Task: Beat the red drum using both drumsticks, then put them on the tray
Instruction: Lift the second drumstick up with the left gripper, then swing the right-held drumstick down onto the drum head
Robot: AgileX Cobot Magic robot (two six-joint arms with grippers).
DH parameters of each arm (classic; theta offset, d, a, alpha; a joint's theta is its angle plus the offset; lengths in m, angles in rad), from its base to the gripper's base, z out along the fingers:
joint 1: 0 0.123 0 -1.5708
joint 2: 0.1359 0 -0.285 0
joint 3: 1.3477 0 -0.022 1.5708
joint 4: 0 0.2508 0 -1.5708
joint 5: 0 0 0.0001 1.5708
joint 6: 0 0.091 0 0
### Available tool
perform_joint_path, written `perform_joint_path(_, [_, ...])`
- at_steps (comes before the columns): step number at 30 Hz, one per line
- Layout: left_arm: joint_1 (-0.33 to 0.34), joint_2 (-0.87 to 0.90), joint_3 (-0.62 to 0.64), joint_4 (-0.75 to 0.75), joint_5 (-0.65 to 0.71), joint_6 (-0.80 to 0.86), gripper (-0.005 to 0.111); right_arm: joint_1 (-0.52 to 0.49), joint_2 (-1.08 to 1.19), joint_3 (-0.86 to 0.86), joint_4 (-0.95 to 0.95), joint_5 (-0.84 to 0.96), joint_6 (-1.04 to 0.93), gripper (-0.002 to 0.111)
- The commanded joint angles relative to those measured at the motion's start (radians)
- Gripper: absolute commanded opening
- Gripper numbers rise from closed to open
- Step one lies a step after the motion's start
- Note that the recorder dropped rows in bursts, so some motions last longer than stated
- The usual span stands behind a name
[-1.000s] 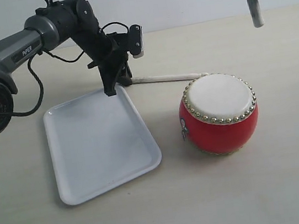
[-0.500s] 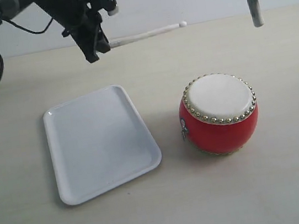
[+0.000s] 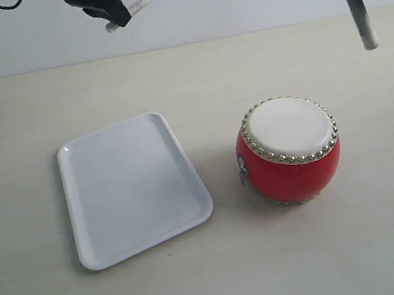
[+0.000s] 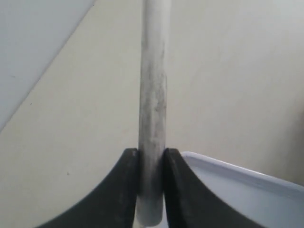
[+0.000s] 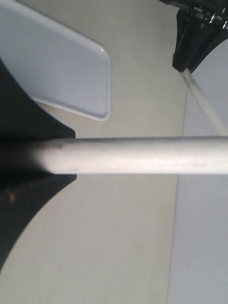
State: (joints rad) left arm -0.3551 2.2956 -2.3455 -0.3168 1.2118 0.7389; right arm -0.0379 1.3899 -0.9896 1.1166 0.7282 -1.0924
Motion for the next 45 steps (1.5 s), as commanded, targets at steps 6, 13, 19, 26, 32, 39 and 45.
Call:
perform_joint_path(6, [-0.092, -0.242, 0.399, 0.057, -0.088, -0.176, 0.000, -0.002, -0.211, -0.007, -0.510, 0.071, 0.602, 0.000])
perform_joint_path(13, [-0.116, -0.513, 0.869, -0.014, -0.467, -0.226, 0.000, 0.039, -0.227, -0.007, -0.685, 0.324, 0.728, 0.000])
perform_joint_path(19, [-0.169, -0.715, 1.104, -0.066, -0.523, -0.223, 0.000, 0.130, -0.227, -0.007, -0.915, 0.473, 0.906, 0.000])
perform_joint_path(26, [-0.292, -0.824, 1.291, 0.000, -0.558, -0.323, 0.000, 0.244, -0.227, -0.004, -0.944, 0.493, 0.939, 0.000])
perform_joint_path(32, [-0.402, -0.819, 1.373, 0.058, -0.552, -0.409, 0.000, 0.300, -0.227, 0.033, -0.944, 0.493, 0.948, 0.000])
perform_joint_path(39, [-0.491, -0.819, 1.388, 0.150, -0.552, -0.547, 0.000, 0.305, -0.227, 0.121, -0.944, 0.493, 0.948, 0.000])
perform_joint_path(45, [-0.520, -0.819, 1.388, 0.168, -0.505, -0.565, 0.000, 0.305, -0.227, 0.147, -0.930, 0.483, 0.946, 0.000])
